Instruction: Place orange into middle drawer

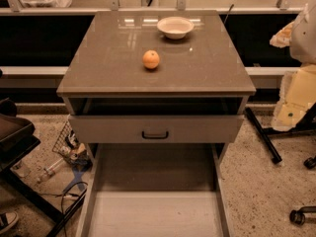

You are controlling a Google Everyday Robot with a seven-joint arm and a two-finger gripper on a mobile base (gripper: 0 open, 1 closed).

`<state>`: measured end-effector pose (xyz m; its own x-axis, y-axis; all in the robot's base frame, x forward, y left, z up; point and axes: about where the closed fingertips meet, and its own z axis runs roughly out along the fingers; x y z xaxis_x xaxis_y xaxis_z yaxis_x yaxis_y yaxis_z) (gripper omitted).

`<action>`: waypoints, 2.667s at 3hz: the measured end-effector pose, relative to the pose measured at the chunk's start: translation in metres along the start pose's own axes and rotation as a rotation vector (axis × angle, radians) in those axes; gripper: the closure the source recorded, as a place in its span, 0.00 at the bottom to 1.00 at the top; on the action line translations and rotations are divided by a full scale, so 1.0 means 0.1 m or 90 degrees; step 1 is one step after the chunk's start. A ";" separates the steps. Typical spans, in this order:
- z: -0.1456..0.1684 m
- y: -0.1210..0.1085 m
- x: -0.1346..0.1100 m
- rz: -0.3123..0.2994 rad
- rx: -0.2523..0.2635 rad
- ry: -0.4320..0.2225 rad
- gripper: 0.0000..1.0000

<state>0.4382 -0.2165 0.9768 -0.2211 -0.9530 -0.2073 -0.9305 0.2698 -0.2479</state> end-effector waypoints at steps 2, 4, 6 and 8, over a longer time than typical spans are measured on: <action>0.15 -0.19 -0.11 -0.012 0.002 -0.044 0.00; 0.62 -0.84 -0.47 -0.046 0.006 -0.248 0.00; 0.73 -0.94 -0.59 -0.047 0.002 -0.298 0.00; 1.36 -2.30 -1.34 0.103 0.086 -0.468 0.00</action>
Offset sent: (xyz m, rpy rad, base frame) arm 0.0624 0.0153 -0.0218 0.1509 -0.0415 0.0875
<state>0.7216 -0.1318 0.9333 -0.0561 -0.5763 -0.8153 -0.8488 0.4576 -0.2650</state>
